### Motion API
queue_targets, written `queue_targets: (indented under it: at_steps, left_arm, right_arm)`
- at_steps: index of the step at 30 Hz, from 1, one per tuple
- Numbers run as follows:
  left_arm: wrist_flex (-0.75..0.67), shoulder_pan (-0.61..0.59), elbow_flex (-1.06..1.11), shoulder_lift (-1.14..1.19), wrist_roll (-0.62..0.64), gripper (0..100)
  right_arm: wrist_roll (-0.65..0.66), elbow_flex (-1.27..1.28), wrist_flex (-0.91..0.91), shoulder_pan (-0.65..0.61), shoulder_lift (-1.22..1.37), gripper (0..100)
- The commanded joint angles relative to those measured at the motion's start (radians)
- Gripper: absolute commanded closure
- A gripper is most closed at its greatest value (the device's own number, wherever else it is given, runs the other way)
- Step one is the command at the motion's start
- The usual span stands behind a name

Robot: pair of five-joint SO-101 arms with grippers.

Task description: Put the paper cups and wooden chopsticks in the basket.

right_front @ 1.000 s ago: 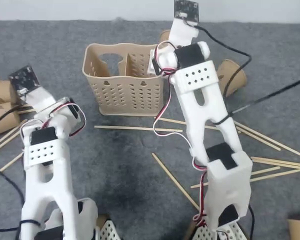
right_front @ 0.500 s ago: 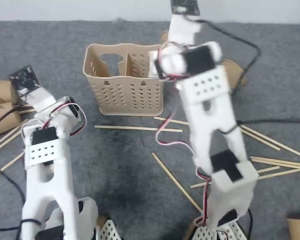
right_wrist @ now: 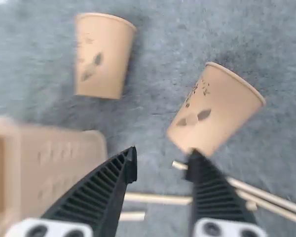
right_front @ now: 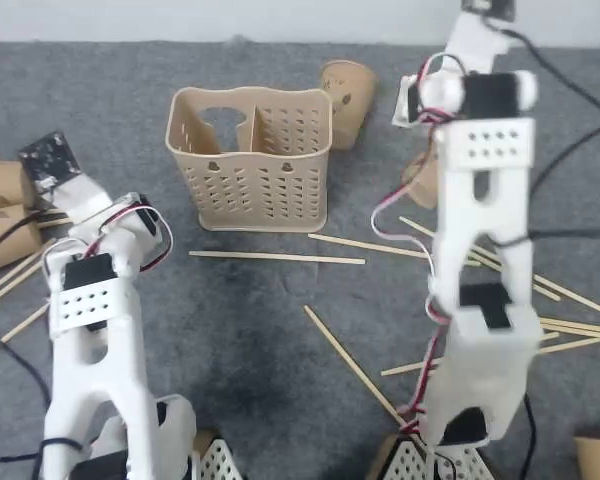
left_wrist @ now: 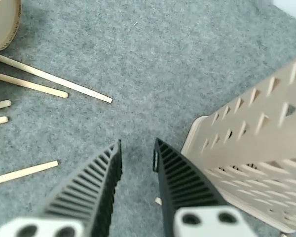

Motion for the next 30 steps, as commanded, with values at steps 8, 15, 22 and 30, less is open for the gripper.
queue_targets:
  at_steps: [8, 15, 22, 30]
  left_arm:
    - [-0.025, -0.064, -0.028, -0.035, -0.005, 89]
    - [0.021, -0.163, -0.090, -0.035, -0.003, 89]
    - [0.104, -0.230, -0.156, -0.034, 0.046, 89]
    - [0.106, -0.233, -0.157, -0.034, 0.052, 89]
  right_arm:
    - [-0.035, -0.017, -0.174, -0.048, 0.272, 97.6]
    - [-0.038, -0.017, -0.053, -0.153, 0.245, 97.6]
    - [-0.040, -0.017, -0.054, -0.288, 0.243, 97.7]
    - [-0.044, -0.017, -0.041, -0.452, 0.239, 99.0]
